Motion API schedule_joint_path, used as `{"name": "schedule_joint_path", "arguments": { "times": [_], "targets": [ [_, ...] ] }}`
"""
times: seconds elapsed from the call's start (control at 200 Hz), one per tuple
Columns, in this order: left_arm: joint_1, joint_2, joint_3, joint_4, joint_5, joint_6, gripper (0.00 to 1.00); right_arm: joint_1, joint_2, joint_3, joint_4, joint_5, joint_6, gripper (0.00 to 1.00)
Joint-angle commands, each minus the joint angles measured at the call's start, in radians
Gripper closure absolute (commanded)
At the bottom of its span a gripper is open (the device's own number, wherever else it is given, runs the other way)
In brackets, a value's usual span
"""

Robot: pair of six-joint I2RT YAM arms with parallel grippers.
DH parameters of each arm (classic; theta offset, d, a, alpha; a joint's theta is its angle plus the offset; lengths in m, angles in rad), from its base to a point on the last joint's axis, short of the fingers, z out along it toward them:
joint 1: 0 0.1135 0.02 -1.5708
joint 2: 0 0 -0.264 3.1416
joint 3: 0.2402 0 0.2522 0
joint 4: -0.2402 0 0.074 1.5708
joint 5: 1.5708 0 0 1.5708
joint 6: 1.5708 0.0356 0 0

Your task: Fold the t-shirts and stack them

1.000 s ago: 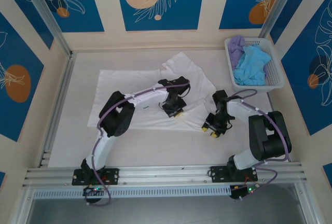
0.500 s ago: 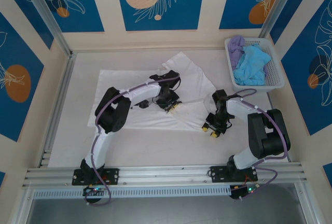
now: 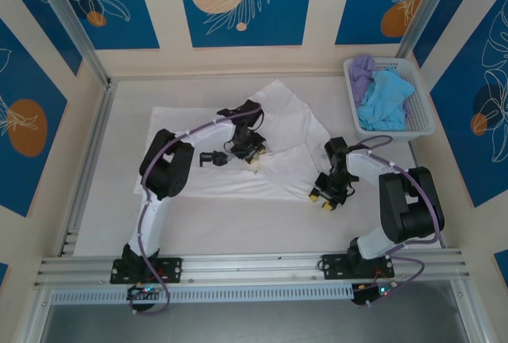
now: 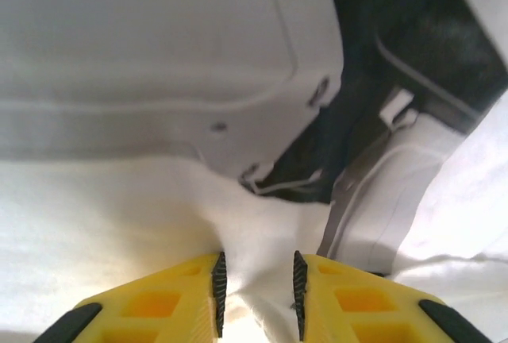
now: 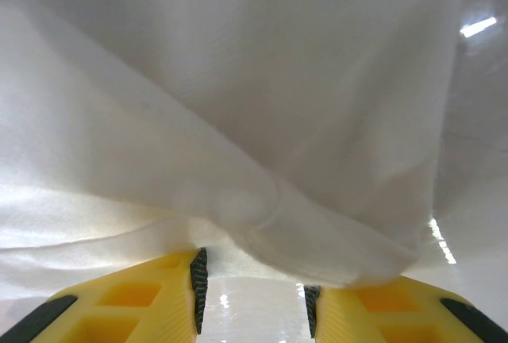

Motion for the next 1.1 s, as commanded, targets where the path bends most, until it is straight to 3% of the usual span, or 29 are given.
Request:
{"name": "schedule_joint_path", "arguments": {
  "times": [0.0, 0.29, 0.45, 0.67, 0.76, 0.925, 1.095],
  "targets": [
    [0.028, -0.033, 0.003, 0.013, 0.022, -0.028, 0.64, -0.005, 0.005, 0.012, -0.056, 0.036, -0.008, 0.59],
    [0.119, -0.15, -0.015, -0.03, 0.022, 0.099, 0.33, -0.006, -0.073, 0.049, -0.099, 0.038, -0.006, 0.53],
    [0.208, -0.327, -0.129, -0.121, -0.013, 0.286, 0.27, -0.007, -0.175, 0.066, -0.117, 0.035, 0.025, 0.51],
    [0.349, -0.594, -0.491, -0.162, -0.026, 0.508, 0.27, 0.027, -0.33, 0.014, 0.004, -0.057, 0.103, 0.51],
    [0.409, -0.68, -0.647, -0.145, -0.016, 0.563, 0.33, 0.077, -0.34, -0.002, 0.073, -0.075, 0.143, 0.51],
    [0.5, -0.731, -0.816, -0.09, 0.013, 0.647, 0.39, 0.21, -0.248, 0.051, 0.105, -0.012, 0.201, 0.53],
    [0.572, -0.676, -0.856, -0.043, 0.028, 0.685, 0.44, 0.297, -0.084, 0.132, 0.087, 0.02, 0.24, 0.57]
  ]
}}
